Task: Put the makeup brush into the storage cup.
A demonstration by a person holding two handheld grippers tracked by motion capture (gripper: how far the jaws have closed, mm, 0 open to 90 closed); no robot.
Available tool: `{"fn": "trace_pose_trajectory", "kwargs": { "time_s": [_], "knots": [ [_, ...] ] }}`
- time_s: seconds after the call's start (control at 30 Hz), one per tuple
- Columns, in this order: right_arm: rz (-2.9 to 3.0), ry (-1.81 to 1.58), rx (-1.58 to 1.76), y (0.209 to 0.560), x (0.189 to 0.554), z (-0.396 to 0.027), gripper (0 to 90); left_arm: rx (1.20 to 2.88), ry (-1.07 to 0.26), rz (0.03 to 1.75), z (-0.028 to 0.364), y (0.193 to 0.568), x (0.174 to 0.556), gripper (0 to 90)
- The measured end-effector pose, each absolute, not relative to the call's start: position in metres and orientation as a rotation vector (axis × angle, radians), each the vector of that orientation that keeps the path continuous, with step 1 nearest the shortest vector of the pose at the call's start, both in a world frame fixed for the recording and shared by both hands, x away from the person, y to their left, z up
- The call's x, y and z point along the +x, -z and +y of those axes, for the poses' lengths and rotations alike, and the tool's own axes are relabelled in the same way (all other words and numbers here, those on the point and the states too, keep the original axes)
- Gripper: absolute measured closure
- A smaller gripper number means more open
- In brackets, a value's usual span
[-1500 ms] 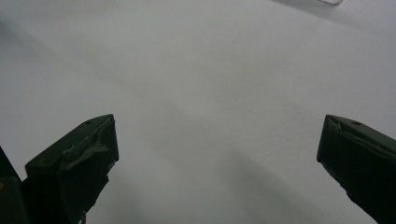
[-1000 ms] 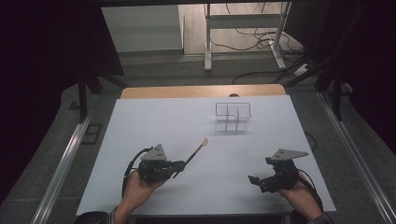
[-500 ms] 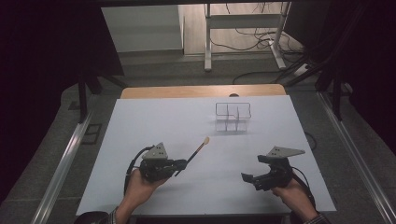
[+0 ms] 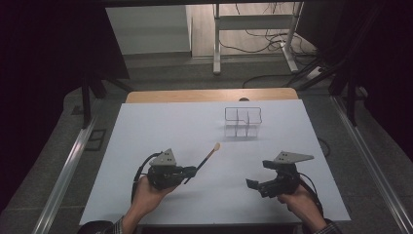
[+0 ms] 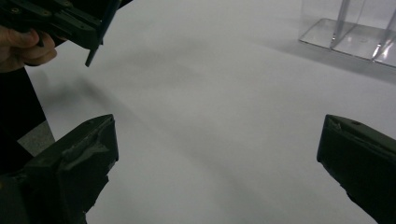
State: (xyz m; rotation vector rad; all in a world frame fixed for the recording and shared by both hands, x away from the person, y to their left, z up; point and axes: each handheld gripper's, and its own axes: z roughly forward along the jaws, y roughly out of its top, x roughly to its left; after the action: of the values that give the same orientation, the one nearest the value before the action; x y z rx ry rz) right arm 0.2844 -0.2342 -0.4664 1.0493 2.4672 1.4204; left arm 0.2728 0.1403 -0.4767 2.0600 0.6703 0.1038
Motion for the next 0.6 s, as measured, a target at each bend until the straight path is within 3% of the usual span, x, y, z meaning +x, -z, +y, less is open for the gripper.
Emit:
{"fn": "trace_pose_trajectory", "kwargs": {
  "time_s": [0.6],
  "knots": [
    [2.499,-1.504,0.987,0.467,0.292,-0.201,0.0,2.06,-0.063,0.661,0.134,0.481,0.276,84.9]
  ]
}}
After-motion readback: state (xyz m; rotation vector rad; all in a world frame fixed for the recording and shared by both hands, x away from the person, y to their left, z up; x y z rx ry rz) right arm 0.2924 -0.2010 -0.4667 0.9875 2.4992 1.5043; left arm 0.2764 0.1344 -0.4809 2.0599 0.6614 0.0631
